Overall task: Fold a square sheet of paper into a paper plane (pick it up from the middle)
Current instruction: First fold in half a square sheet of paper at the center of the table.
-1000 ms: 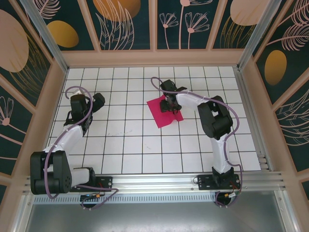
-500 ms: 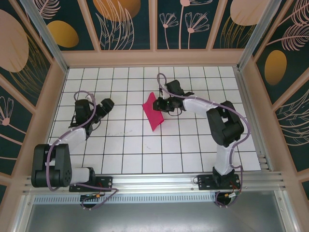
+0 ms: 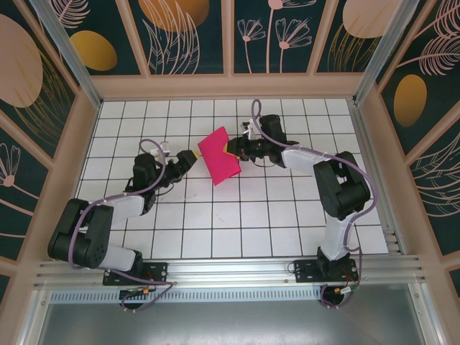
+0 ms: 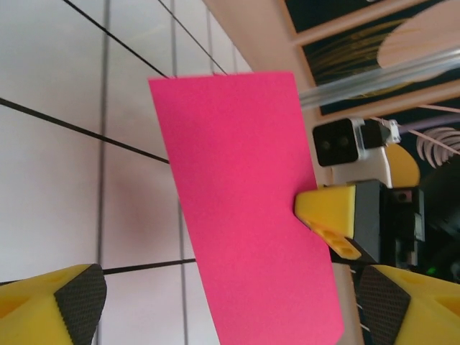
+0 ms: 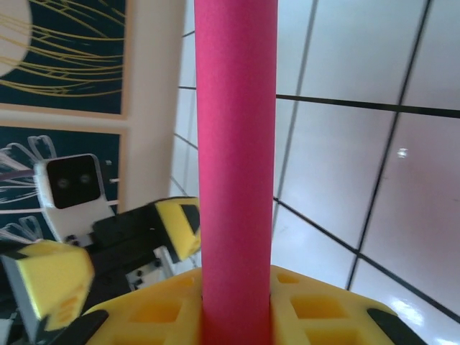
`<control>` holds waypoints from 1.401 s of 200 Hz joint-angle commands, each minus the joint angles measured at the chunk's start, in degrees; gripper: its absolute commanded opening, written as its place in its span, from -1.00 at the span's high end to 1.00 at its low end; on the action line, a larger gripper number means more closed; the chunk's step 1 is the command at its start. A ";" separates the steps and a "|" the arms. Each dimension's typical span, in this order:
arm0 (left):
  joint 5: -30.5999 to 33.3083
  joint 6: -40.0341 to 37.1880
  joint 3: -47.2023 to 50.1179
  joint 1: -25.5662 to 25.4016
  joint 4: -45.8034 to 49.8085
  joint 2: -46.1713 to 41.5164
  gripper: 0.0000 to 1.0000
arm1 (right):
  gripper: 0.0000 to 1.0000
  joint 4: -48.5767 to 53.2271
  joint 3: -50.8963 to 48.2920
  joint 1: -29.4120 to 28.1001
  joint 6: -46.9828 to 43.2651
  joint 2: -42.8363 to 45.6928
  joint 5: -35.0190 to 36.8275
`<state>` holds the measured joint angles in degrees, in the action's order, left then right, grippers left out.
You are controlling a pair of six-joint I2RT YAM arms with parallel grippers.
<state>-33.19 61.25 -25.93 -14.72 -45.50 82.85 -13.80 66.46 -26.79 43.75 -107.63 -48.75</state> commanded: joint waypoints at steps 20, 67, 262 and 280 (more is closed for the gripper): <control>-2.49 7.13 -1.05 -2.26 -15.05 5.50 -0.68 | 0.52 -11.29 -3.32 1.30 7.60 2.78 -6.17; -1.52 8.80 -2.88 -4.46 -19.09 10.81 -0.29 | 0.52 -13.38 -5.08 1.42 9.02 2.42 -7.04; -0.46 3.39 -7.15 -6.85 -12.28 20.41 1.00 | 0.29 -0.08 -8.43 1.12 -1.89 -3.48 3.65; 0.09 2.10 -8.50 -7.25 -8.80 20.41 1.00 | 0.23 2.10 -8.23 0.98 -3.01 -3.38 5.85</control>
<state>-33.95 67.85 -32.03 -21.28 -61.08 102.39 -15.90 58.33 -25.54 44.36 -110.37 -46.72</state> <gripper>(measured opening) 0.065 0.373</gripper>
